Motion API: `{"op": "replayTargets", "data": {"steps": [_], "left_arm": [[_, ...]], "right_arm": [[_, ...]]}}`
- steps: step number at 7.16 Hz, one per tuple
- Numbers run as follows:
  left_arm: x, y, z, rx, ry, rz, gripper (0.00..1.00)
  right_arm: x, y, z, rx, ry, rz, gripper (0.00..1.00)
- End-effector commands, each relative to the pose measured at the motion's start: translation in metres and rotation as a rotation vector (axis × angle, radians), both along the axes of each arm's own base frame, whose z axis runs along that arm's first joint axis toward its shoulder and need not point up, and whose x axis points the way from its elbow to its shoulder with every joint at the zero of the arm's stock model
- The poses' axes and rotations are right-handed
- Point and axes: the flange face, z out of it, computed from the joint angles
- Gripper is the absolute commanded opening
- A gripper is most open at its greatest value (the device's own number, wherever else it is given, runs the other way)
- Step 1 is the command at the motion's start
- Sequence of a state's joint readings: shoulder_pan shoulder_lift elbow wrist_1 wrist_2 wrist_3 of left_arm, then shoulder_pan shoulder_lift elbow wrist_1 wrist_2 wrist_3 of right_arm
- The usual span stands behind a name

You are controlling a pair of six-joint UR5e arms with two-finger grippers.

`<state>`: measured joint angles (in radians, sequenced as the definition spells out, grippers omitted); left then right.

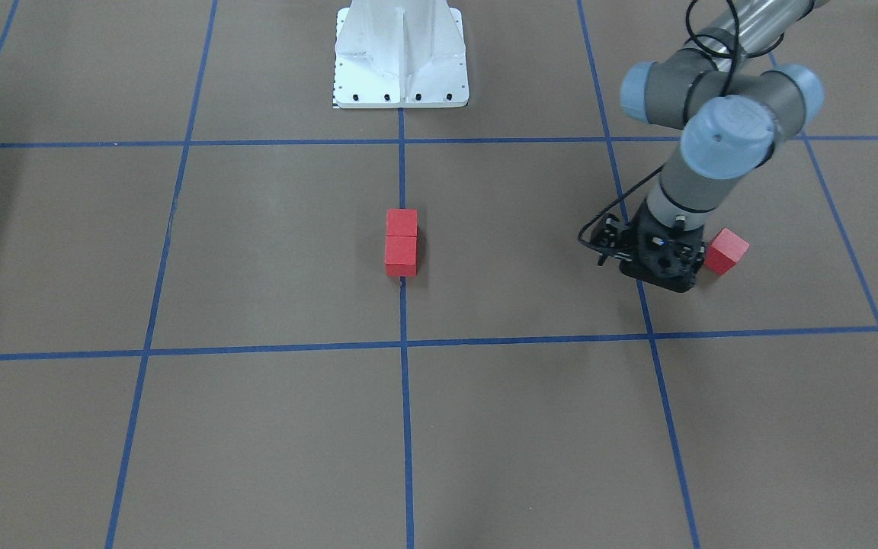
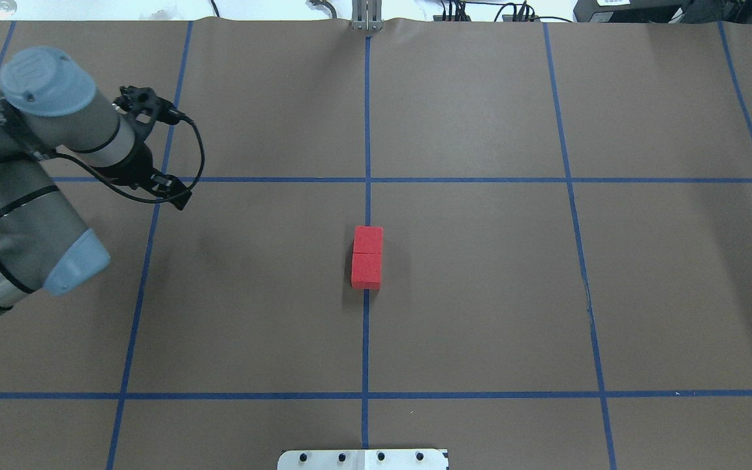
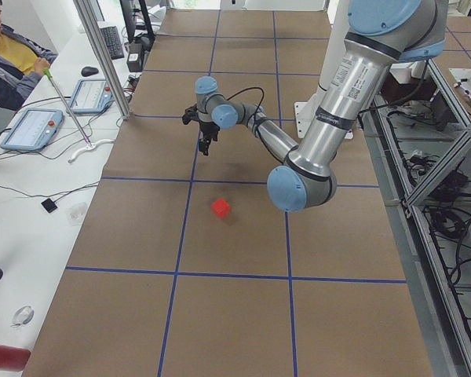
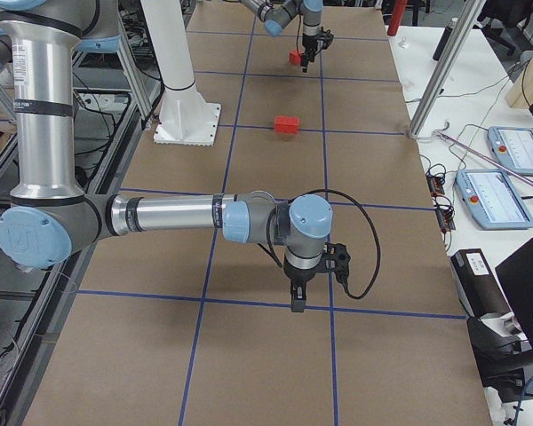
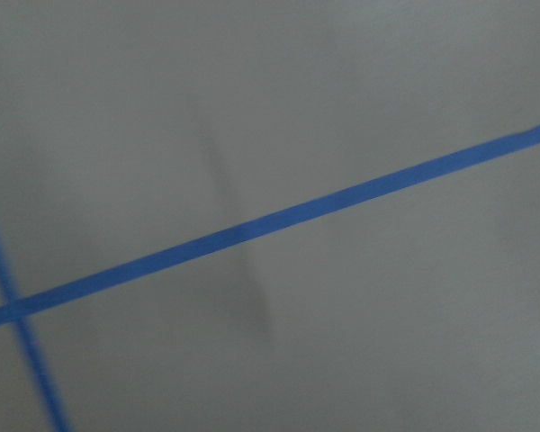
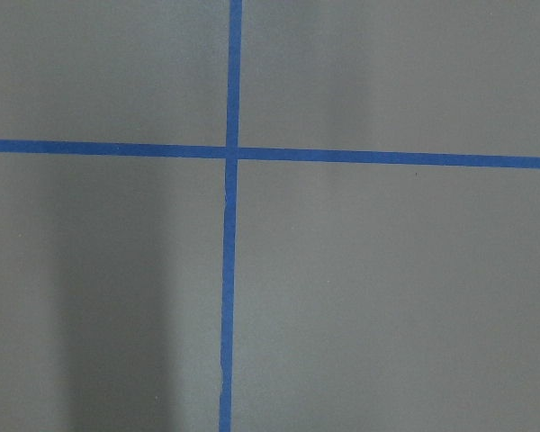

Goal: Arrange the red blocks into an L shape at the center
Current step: 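Move the left gripper to the last red cube at the table edge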

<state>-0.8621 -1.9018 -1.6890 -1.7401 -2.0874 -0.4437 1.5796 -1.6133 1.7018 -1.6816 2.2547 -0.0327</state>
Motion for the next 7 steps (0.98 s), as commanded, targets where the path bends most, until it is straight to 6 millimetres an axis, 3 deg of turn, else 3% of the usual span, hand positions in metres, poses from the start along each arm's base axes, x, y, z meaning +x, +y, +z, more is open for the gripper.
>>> {"op": "replayTargets", "data": {"steps": [1, 3, 4, 6, 7], "left_arm": [[-0.066, 0.015, 0.080, 0.118, -0.029, 0.084, 1.00], [-0.099, 0.036, 0.125, 0.184, -0.043, 0.147, 1.00], [-0.104, 0.044, 0.134, 0.191, -0.031, 0.134, 1.00], [-0.097, 0.052, 0.124, 0.123, 0.040, 0.071, 1.00], [-0.098, 0.058, 0.133, 0.129, 0.053, 0.074, 1.00]], "right_arm": [[0.000, 0.000, 0.000, 0.002, 0.000, 0.001, 1.00], [0.000, 0.001, 0.000, 0.001, -0.002, 0.001, 1.00], [0.000, 0.001, 0.001, -0.001, 0.000, 0.001, 1.00], [0.000, 0.000, -0.001, 0.004, -0.002, 0.001, 1.00], [0.000, 0.000, -0.001, 0.004, -0.002, 0.001, 1.00]]}}
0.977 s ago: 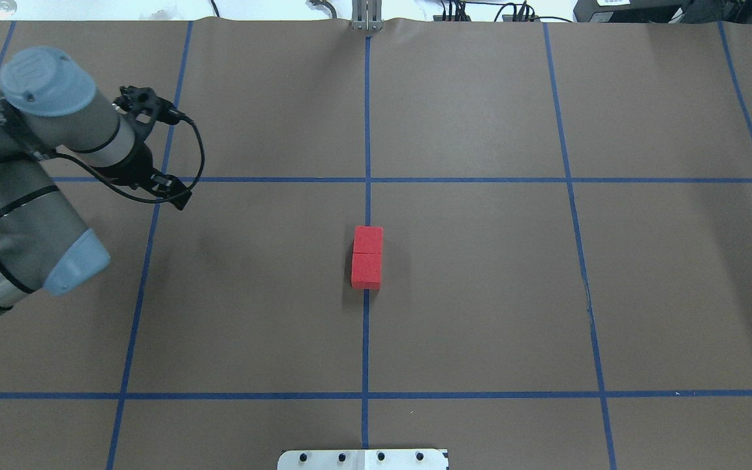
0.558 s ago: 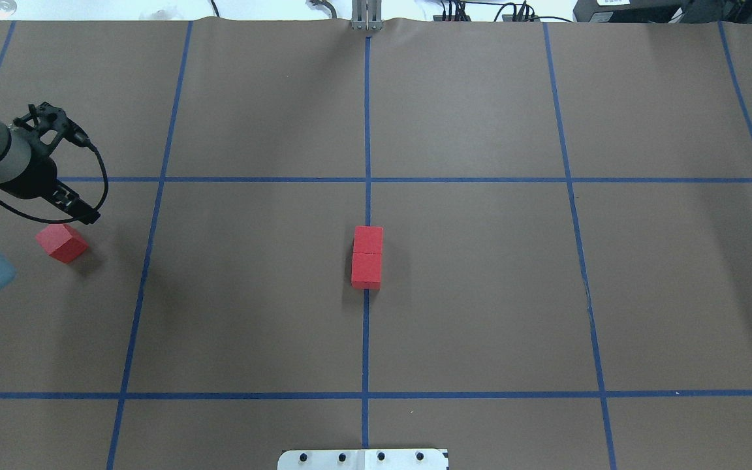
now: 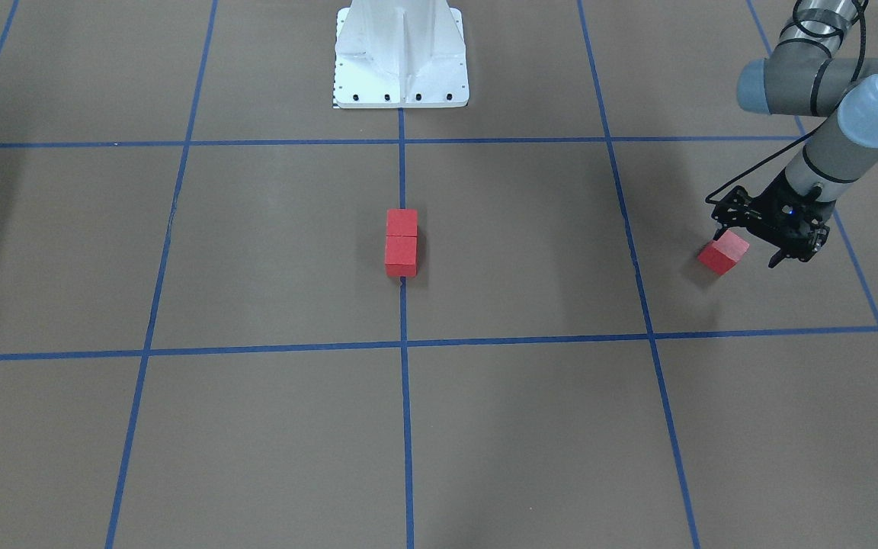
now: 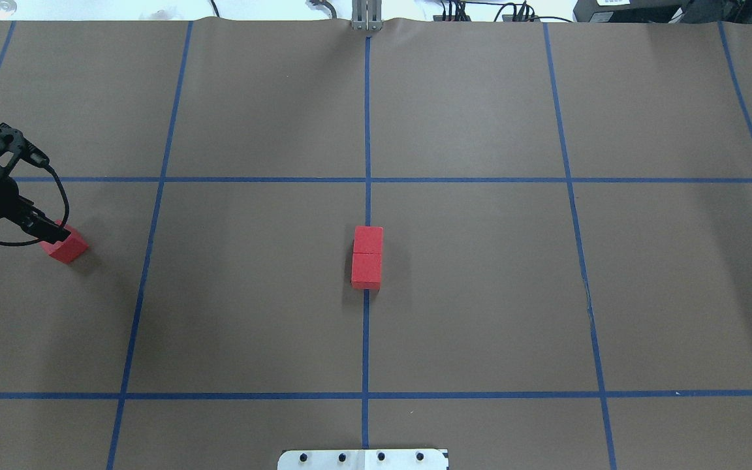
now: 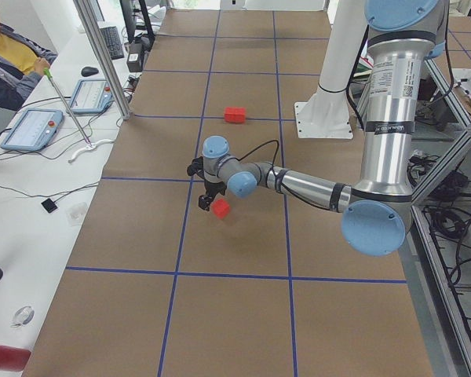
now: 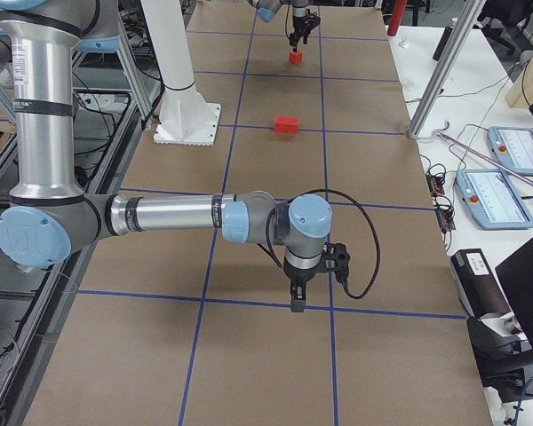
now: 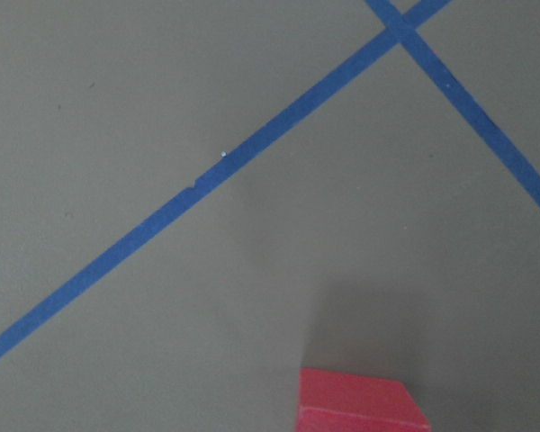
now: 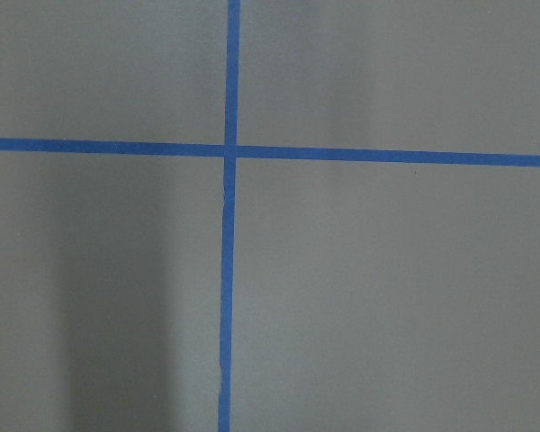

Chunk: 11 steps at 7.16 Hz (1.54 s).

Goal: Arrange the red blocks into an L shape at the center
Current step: 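Move the left gripper to the last red cube at the table edge, then grasp the last red cube with the left gripper and lift it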

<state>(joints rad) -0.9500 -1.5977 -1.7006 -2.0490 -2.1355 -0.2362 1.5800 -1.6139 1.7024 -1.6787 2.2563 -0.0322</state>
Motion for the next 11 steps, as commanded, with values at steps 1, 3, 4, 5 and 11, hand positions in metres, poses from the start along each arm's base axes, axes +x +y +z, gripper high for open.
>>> {"op": "replayTargets", "data": {"steps": [1, 3, 4, 5, 11], "left_arm": [[0.004, 0.009, 0.007, -0.014, 0.026, -0.004, 1.00], [0.024, 0.018, 0.013, -0.019, 0.013, 0.030, 1.00], [0.029, 0.021, 0.014, -0.020, 0.010, 0.043, 1.00], [0.029, 0.021, 0.015, -0.021, 0.007, 0.043, 1.00], [0.029, 0.021, 0.028, -0.033, -0.010, 0.050, 0.87]], "right_arm": [[0.000, 0.000, 0.000, 0.001, 0.000, 0.000, 1.00], [0.000, -0.001, -0.001, 0.003, 0.000, 0.000, 1.00], [0.000, -0.001, -0.001, 0.003, 0.000, 0.000, 1.00], [0.000, -0.002, -0.002, 0.004, 0.000, 0.000, 1.00], [0.000, -0.002, -0.004, 0.009, 0.000, 0.000, 1.00]]}}
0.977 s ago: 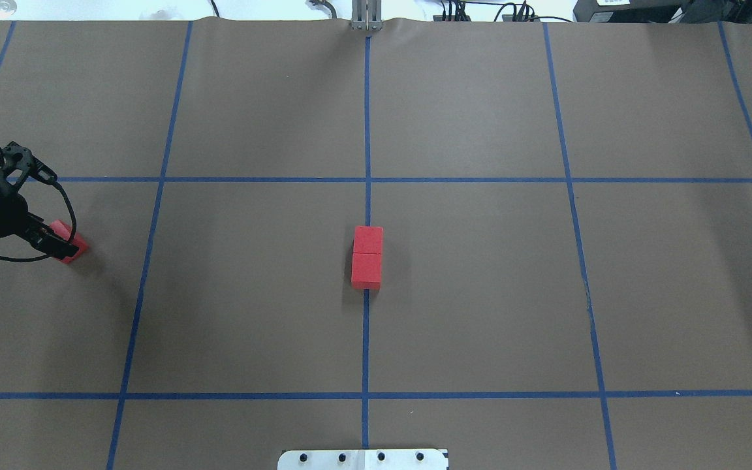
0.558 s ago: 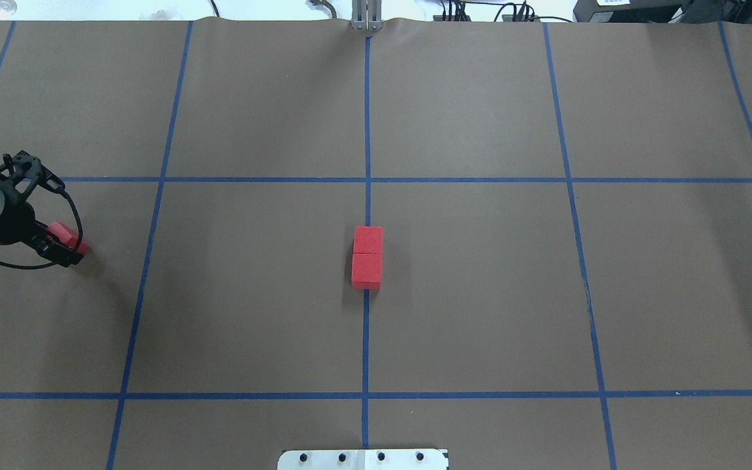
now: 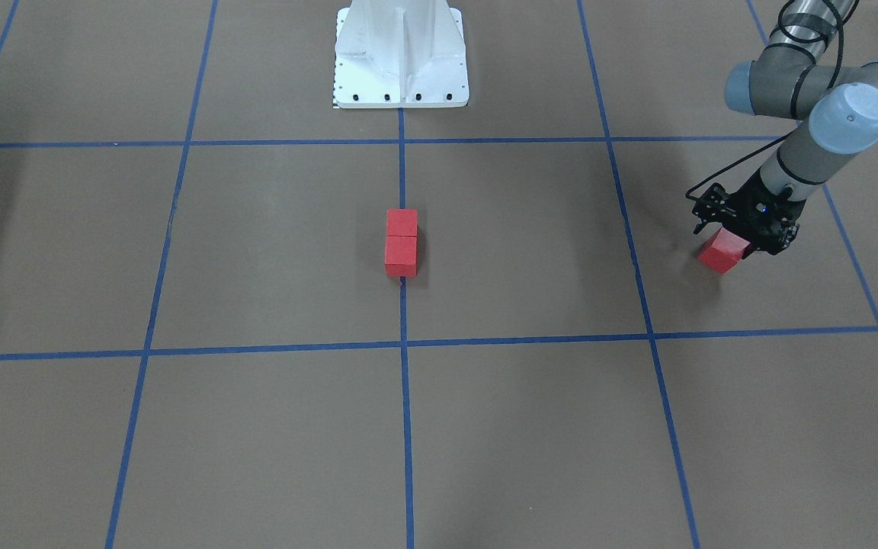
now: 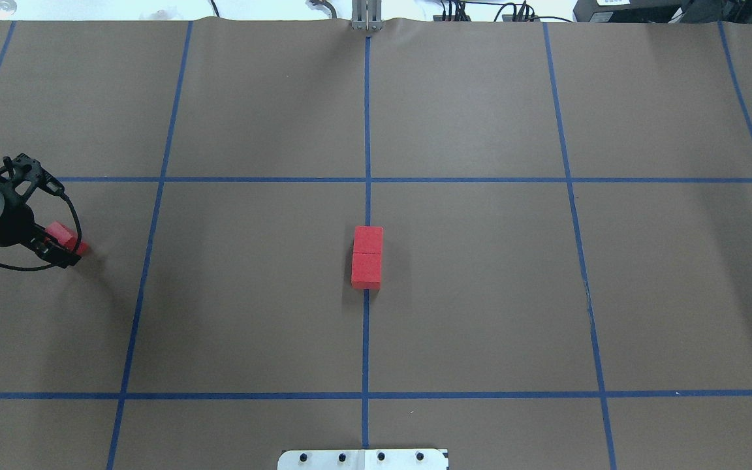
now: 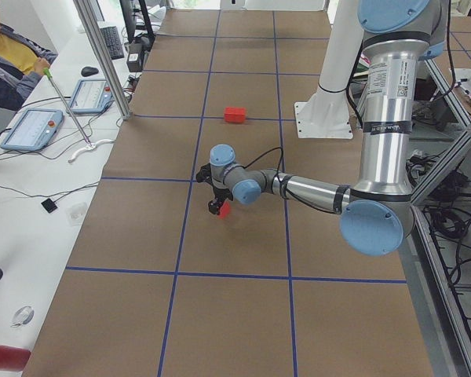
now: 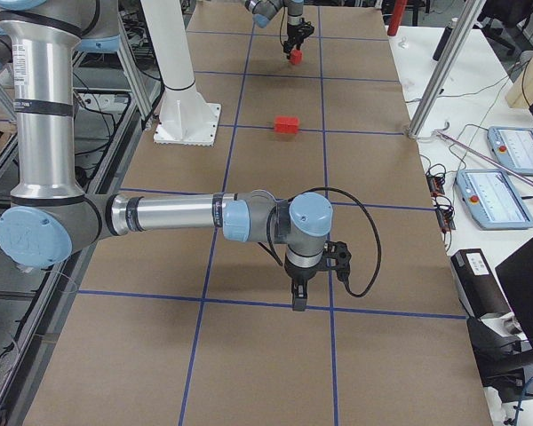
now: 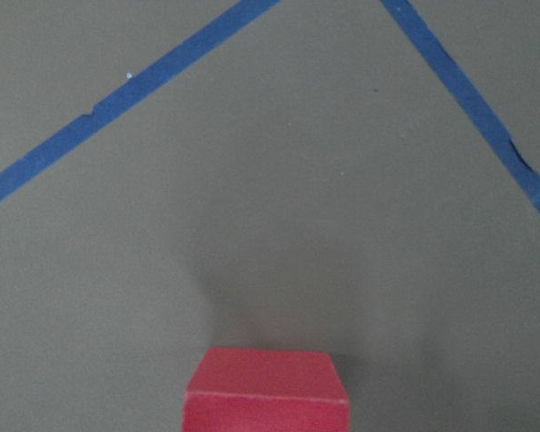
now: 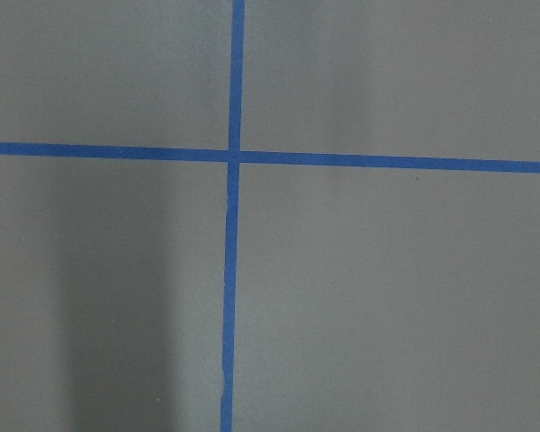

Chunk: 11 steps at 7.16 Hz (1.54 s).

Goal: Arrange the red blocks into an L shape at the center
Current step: 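Grasp the last red cube with the left gripper and lift it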

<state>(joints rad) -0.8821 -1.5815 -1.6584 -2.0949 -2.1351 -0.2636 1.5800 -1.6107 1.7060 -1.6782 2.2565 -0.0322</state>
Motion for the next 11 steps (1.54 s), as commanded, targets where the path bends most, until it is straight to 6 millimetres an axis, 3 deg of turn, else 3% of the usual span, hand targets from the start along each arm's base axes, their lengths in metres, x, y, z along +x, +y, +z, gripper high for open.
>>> {"op": "replayTargets", "data": {"steps": [1, 2, 3, 4, 6, 7, 9, 11], "left_arm": [[0.000, 0.000, 0.004, -0.007, -0.005, 0.000, 0.76], [0.000, 0.000, 0.004, -0.008, -0.006, 0.000, 0.55], [0.000, 0.000, 0.005, -0.009, -0.007, 0.000, 0.20], [0.001, -0.001, -0.003, 0.003, 0.003, 0.002, 0.00], [0.014, -0.017, -0.037, 0.046, 0.047, 0.005, 0.00], [0.028, -0.034, -0.070, 0.072, 0.068, 0.005, 0.00], [0.082, -0.068, -0.168, 0.071, 0.067, 0.036, 0.00], [0.142, -0.063, -0.248, 0.113, 0.120, 0.102, 0.00]], "right_arm": [[0.000, 0.000, -0.001, 0.002, 0.000, 0.001, 1.00], [0.000, 0.000, -0.001, 0.003, 0.000, 0.000, 1.00], [0.000, 0.000, -0.001, 0.003, 0.000, 0.000, 1.00], [0.000, 0.000, -0.001, 0.001, 0.000, 0.000, 1.00], [0.000, 0.000, 0.000, 0.000, 0.000, 0.000, 1.00], [0.000, 0.000, 0.000, 0.000, 0.000, 0.000, 1.00], [0.000, 0.000, 0.002, -0.004, 0.000, 0.001, 1.00], [0.000, -0.002, 0.000, -0.001, 0.000, 0.001, 1.00]]}}
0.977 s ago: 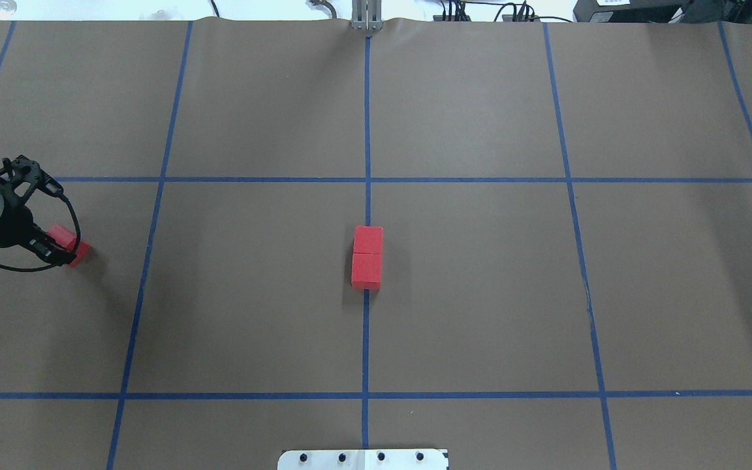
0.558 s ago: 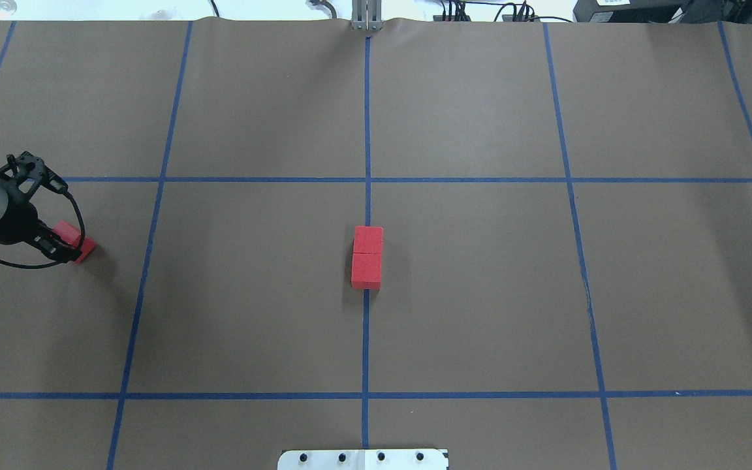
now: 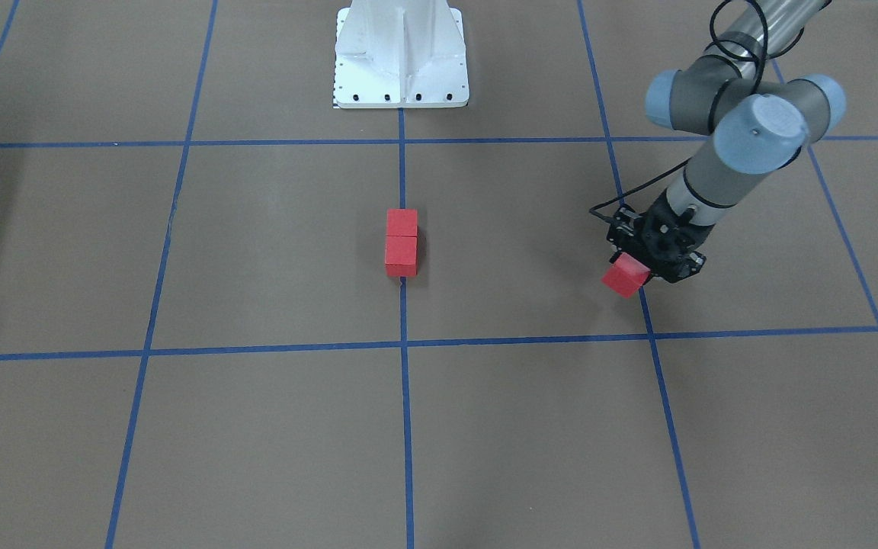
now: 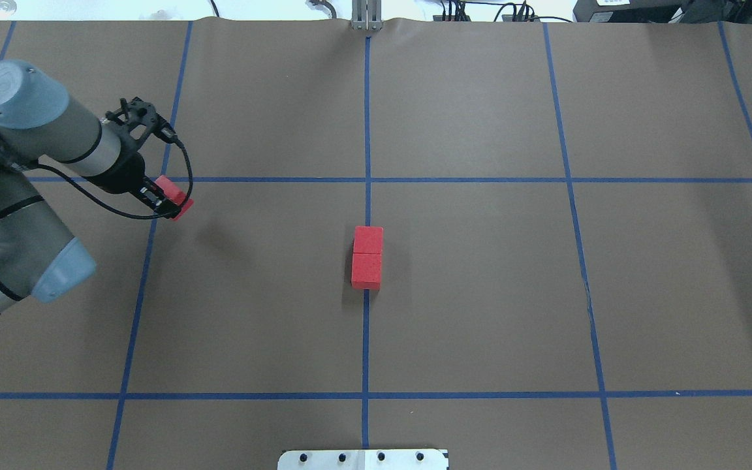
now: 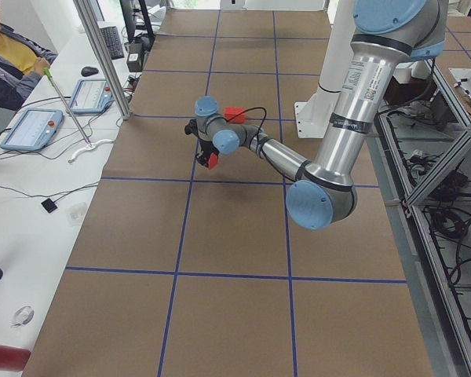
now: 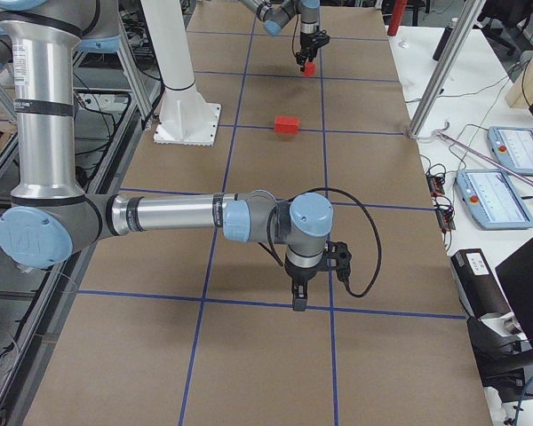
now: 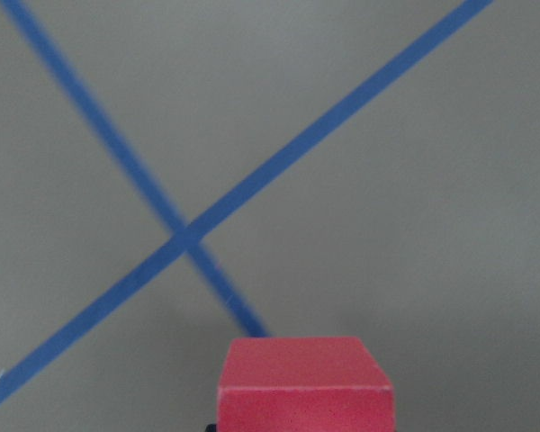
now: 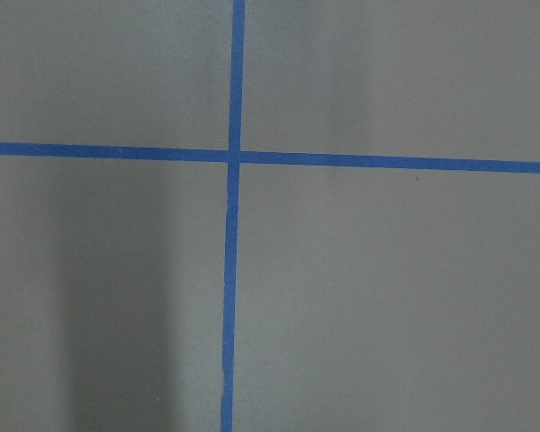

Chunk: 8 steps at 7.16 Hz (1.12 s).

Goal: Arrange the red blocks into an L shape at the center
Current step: 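Carry the cube with the left gripper beside the farther center cube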

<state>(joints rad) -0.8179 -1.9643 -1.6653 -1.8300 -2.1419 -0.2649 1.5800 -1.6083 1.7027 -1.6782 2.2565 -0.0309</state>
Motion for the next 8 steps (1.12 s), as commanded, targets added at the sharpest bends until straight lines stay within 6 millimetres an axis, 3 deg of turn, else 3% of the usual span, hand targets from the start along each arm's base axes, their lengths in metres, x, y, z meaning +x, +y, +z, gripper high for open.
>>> {"op": "replayTargets", "data": {"steps": [1, 2, 4, 6, 8], "left_arm": [[0.052, 0.006, -0.074, 0.055, 0.062, 0.067, 0.00], [0.063, 0.009, -0.107, 0.081, 0.096, 0.089, 0.00], [0.097, 0.010, -0.127, 0.179, 0.105, 0.193, 0.00], [0.101, 0.004, -0.122, 0.437, 0.070, 0.359, 0.00], [0.109, 0.005, -0.134, 0.593, 0.039, 0.414, 0.00]], "right_arm": [[0.000, -0.002, -0.002, 0.003, 0.000, 0.001, 1.00], [0.000, -0.003, -0.002, 0.003, 0.000, 0.001, 1.00], [0.000, -0.004, -0.003, 0.006, 0.000, 0.001, 1.00], [0.000, -0.005, -0.002, 0.003, 0.000, 0.001, 1.00], [0.000, -0.006, -0.002, 0.003, 0.000, 0.001, 1.00]]}}
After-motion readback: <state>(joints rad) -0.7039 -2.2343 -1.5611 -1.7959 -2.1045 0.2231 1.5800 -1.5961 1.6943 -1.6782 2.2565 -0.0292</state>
